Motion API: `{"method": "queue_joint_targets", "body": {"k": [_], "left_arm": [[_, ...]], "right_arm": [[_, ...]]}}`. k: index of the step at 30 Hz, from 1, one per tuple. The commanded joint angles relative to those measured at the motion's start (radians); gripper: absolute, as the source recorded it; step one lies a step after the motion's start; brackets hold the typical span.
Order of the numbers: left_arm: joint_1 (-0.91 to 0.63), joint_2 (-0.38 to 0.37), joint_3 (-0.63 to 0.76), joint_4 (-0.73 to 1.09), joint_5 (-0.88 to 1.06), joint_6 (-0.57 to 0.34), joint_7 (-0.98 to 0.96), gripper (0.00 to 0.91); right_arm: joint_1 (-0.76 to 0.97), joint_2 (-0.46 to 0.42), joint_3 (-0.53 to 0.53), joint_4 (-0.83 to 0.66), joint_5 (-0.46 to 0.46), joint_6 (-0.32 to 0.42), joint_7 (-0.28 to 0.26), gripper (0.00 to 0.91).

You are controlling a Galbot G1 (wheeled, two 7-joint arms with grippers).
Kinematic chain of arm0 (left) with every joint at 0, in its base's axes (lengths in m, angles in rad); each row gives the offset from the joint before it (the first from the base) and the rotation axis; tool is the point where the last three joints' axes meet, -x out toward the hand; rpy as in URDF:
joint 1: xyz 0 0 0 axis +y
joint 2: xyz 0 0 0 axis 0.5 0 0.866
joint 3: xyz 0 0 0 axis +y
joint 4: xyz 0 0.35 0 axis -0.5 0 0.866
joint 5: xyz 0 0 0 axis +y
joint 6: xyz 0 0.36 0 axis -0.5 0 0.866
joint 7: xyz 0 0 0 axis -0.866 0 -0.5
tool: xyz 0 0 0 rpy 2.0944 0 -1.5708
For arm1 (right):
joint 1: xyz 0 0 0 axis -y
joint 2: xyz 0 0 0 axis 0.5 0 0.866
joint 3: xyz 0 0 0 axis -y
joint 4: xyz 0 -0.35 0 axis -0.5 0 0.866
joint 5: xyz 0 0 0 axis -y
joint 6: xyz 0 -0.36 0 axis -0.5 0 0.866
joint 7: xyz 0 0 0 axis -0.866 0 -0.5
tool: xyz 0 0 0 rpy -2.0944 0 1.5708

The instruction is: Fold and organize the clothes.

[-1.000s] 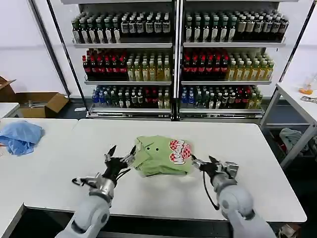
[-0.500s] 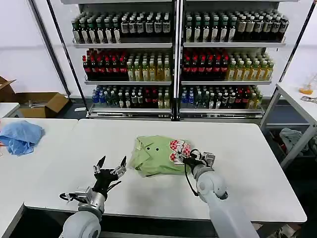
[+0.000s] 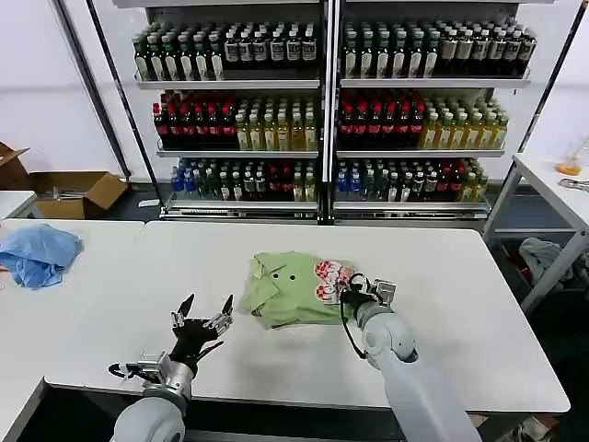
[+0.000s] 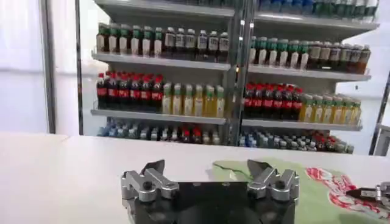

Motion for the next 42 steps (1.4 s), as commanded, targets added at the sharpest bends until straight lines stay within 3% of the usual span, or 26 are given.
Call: {"method": "queue_joint_targets", "body": {"k": [1, 19, 24, 25, 26, 31, 35, 42], "left_arm": [[0.008, 0.002, -0.001, -0.002, 0.004, 0.033, 0.004, 0.907], [0.017, -0.010, 0.027, -0.008, 0.015, 0.054, 0.022, 0.907], [0.017, -0.015, 0.035, -0.013, 0.017, 0.057, 0.023, 0.907], [0.017, -0.015, 0.036, -0.014, 0.016, 0.056, 0.024, 0.907], [0.016, -0.016, 0.037, -0.017, 0.014, 0.055, 0.024, 0.907], [0.020, -0.015, 0.033, -0.039, 0.001, 0.038, 0.024, 0.907], [0.029, -0.011, 0.024, -0.053, 0.002, 0.029, 0.024, 0.907], [0.043, -0.021, 0.019, -0.075, 0.007, 0.026, 0.025, 0.907]], "right_arm": [[0.017, -0.016, -0.006, -0.029, -0.038, 0.016, 0.003, 0.000], [0.019, -0.139, 0.105, -0.043, -0.117, 0.031, -0.042, 0.000], [0.001, -0.148, 0.109, -0.027, -0.193, 0.009, -0.083, 0.000], [-0.007, -0.150, 0.111, -0.012, -0.202, 0.012, -0.105, 0.333], [-0.018, -0.150, 0.114, 0.008, -0.210, 0.029, -0.125, 0.907], [-0.120, -0.175, 0.130, 0.129, -0.391, 0.243, -0.160, 0.907], [-0.270, -0.211, 0.185, 0.283, -0.489, 0.349, -0.175, 0.907], [-0.569, -0.210, 0.362, 0.540, -0.499, 0.420, -0.188, 0.907]]}}
